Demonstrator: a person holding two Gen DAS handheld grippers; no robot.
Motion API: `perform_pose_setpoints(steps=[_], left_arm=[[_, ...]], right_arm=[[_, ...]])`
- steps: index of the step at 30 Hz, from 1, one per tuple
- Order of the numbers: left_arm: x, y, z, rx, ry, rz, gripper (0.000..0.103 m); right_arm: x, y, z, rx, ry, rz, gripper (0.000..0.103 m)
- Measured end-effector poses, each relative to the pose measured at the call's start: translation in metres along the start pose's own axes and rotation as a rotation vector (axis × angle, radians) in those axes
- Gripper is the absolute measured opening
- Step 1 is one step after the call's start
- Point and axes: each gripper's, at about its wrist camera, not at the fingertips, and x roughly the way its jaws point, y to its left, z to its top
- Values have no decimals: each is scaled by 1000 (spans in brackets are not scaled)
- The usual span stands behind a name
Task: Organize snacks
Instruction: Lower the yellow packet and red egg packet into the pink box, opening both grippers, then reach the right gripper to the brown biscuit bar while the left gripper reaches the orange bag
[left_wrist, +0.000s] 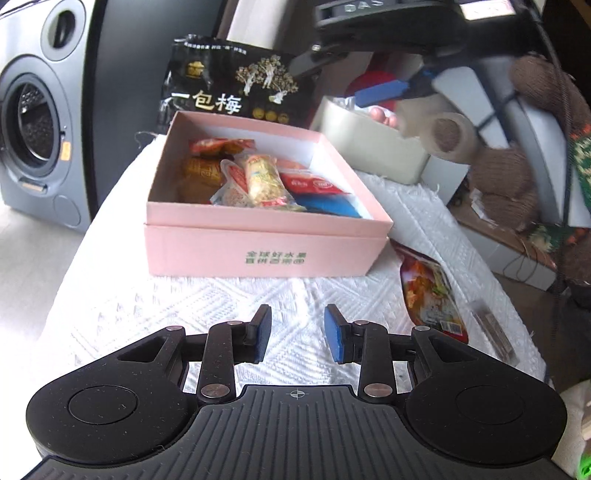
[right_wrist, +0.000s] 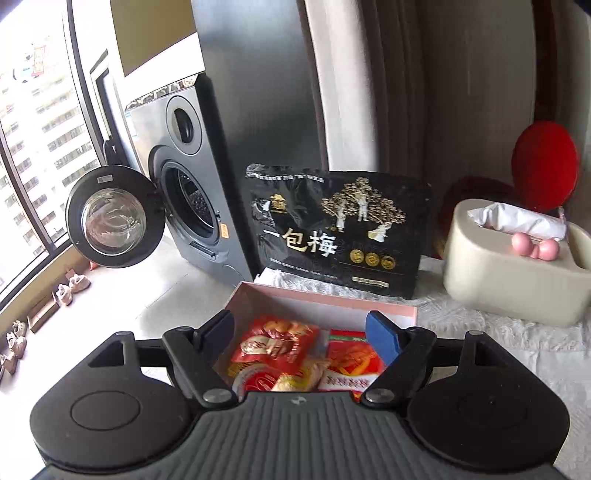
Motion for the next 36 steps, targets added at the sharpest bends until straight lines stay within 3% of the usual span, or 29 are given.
perform_pose_setpoints(steps=[9, 14, 18, 23, 31, 36], left_arm=[[15, -41, -13, 95, 60, -43, 35], [24, -71, -16, 159, 90, -81, 35], [31, -88, -19, 191, 107, -96, 35], [35, -101, -24, 207, 128, -134, 35], [40, -133, -19, 219, 150, -214, 35], [53, -135, -3, 201, 54, -124, 35]], right_arm=[[-82, -78, -123, -40, 9, -275, 82], [-106, -113, -189, 78, 62, -312, 82], [-112, -126, -227, 150, 48, -346, 82], [-110, -129, -250, 136, 17, -375, 83], [-133, -142, -257, 197, -71, -354, 83], [-145, -163, -263, 276, -101, -386, 83]])
